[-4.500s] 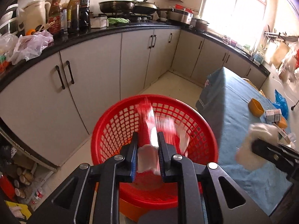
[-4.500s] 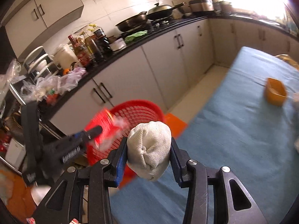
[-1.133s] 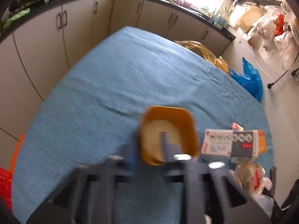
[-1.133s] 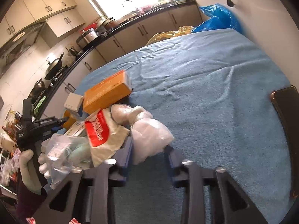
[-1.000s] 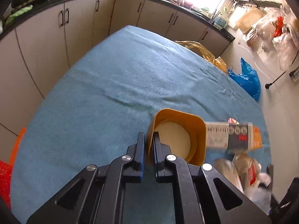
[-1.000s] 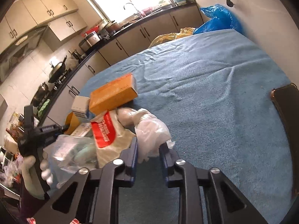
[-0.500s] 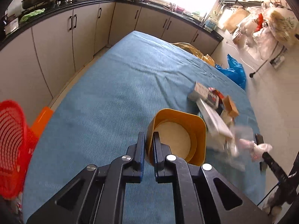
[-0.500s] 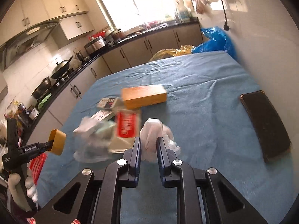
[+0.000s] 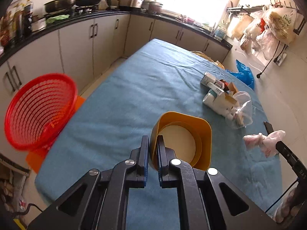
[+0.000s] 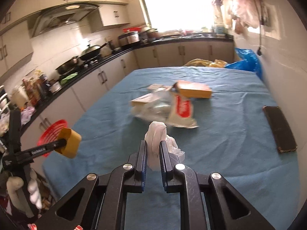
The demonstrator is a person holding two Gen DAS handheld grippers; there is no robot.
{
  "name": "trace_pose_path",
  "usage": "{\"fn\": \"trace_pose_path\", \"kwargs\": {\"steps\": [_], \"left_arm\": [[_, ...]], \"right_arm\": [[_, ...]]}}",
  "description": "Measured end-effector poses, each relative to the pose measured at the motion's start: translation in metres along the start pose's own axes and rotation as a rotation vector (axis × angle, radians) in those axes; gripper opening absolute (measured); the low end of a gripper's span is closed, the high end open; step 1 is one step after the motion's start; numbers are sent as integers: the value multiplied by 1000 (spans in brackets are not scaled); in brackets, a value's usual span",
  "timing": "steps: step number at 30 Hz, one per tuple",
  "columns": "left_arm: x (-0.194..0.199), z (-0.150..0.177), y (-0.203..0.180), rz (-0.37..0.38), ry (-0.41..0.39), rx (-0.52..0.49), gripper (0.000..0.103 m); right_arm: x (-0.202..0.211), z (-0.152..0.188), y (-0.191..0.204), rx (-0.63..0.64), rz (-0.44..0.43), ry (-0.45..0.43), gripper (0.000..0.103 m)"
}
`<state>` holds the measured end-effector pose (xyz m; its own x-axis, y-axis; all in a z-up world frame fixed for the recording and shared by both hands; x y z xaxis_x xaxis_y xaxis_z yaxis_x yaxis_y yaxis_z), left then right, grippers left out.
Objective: Collect trash
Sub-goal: 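Carry both items over the red basket and open both tools to drop them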
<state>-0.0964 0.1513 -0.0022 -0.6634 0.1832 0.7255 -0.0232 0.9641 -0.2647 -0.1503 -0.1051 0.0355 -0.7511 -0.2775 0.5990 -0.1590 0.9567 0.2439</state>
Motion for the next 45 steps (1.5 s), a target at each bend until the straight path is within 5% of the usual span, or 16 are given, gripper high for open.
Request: {"fn": "trace_pose_path", "kwargs": {"steps": [12,45], "left_arm": [[37,24,47,-233,-106,-32,7],[106,-5,158,-305,-228,92,7]], "right_arm": [[-6,12,64,94,-63,15,14],[-59,-4,222,270,-269,72,14]]}}
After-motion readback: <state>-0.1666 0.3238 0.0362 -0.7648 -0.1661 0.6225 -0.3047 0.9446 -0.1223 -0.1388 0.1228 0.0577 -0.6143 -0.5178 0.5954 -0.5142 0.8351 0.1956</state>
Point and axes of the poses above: each gripper's, at about its wrist camera, not at the fingertips, and x roughly against the way its jaws point, y to its left, z to its underside, the point moved 8 cm from there along -x, roughly the way its jaws point, and after that the axes turned 2 degrees about z, right-handed, at the moved point
